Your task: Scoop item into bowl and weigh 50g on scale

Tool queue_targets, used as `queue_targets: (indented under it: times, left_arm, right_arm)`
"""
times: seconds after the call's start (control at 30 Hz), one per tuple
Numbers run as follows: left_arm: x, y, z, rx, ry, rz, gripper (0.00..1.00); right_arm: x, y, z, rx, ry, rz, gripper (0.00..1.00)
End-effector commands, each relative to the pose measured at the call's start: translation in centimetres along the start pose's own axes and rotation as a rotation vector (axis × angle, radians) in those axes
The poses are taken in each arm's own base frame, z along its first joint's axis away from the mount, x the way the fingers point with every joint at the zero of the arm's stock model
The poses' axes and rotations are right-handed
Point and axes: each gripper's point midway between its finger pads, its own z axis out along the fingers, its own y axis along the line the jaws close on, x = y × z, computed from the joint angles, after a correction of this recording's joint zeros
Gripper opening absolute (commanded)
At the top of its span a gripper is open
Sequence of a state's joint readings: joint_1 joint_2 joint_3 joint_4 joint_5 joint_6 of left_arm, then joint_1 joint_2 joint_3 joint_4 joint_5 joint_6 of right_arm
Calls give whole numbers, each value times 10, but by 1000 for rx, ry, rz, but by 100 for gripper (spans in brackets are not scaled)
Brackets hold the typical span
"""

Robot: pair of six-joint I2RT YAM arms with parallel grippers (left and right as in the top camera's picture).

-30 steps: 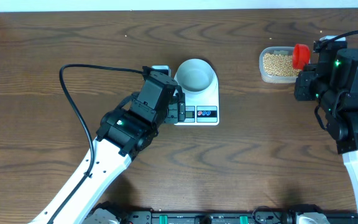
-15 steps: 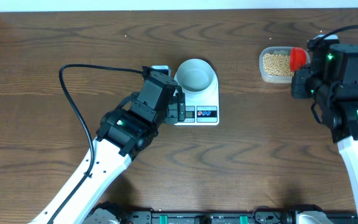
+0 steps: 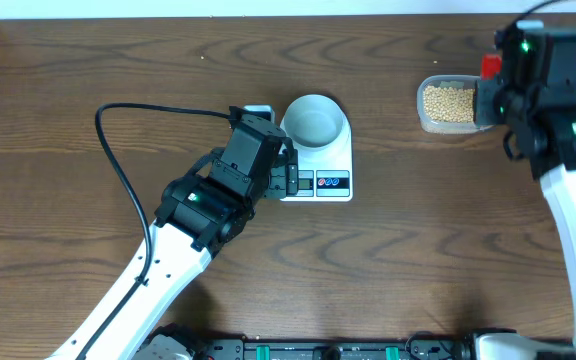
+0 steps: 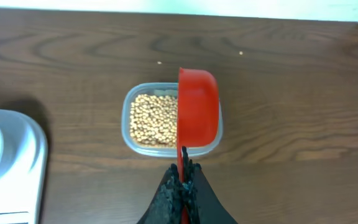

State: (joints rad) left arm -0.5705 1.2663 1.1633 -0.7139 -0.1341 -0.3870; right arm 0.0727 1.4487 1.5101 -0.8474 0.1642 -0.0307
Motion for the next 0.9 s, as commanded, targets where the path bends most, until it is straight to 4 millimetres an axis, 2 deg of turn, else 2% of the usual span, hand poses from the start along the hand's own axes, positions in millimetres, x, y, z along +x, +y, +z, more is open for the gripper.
queue_targets:
  times: [0.0, 0.1, 0.2, 0.53, 0.7, 0.87]
  left_arm:
    - [-8, -1, -4, -5, -24, 14, 86]
    - [-8, -1, -4, -5, -23, 14, 86]
    - [-8, -1, -4, -5, -24, 14, 86]
    - [-8, -1, -4, -5, -23, 14, 86]
    - [-8, -1, -4, -5, -24, 14, 86]
    - [-8, -1, -4, -5, -24, 14, 86]
  right_arm:
    - [-19, 2, 6, 68, -4, -73, 1]
    - [-27, 4, 19, 132, 16, -110, 1]
    - [-25, 2, 37, 187, 53, -132, 1]
    - [18, 16, 105, 188, 243, -193, 1]
    - [33, 19, 124, 190, 297, -193, 1]
    - [40, 19, 134, 202, 319, -200, 1]
